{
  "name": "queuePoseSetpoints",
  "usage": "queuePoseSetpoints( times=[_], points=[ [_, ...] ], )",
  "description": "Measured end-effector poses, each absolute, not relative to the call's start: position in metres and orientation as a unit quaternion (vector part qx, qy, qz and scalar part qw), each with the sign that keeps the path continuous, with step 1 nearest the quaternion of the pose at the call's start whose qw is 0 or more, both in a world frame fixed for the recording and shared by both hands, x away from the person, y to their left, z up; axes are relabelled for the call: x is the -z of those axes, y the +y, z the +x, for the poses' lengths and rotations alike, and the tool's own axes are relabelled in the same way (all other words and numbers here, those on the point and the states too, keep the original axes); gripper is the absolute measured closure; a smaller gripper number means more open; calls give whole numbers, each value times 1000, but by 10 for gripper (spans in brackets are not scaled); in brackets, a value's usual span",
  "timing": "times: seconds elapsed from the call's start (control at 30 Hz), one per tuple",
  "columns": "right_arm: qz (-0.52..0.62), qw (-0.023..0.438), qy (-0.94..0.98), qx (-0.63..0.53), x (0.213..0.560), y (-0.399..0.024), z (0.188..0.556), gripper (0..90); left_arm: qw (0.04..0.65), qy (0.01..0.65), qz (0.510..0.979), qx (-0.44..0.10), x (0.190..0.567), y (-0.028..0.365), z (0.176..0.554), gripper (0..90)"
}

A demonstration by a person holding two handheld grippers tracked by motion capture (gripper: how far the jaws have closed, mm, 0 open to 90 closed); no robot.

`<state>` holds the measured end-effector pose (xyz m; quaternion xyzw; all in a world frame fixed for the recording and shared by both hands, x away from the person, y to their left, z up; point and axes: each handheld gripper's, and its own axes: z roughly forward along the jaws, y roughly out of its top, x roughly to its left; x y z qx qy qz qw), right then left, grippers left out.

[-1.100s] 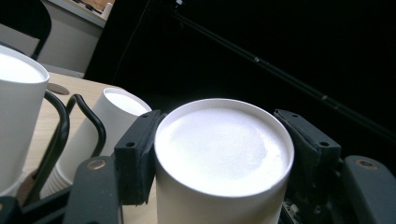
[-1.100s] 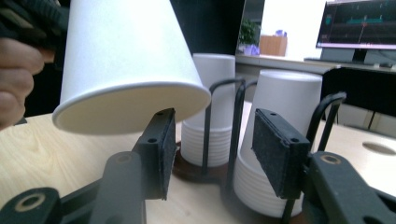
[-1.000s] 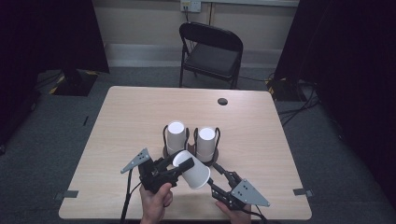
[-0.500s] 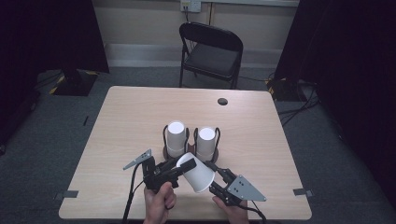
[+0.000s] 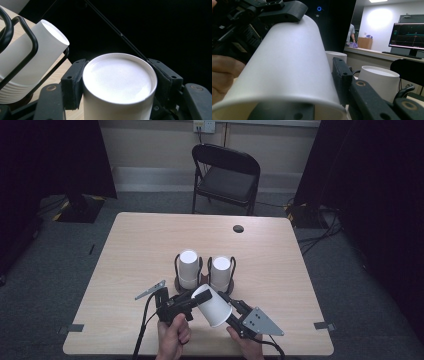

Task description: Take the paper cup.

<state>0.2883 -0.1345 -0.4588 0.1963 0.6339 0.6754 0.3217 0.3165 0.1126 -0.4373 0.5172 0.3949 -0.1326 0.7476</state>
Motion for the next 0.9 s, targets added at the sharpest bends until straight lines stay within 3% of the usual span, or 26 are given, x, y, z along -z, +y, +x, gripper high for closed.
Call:
queuePoseSetpoints(
  times=[0.43,0.7,0.9],
  points=[
    [191,323,642,-669,458,-135,286,865,743,385,541,78,433,113,318,306],
    [203,315,649,-662,459,-138,287,867,737,380,558,-11,430,117,314,246],
    [213,319,648,-658,458,-141,287,868,737,368,565,-37,429,119,312,214]
  ],
)
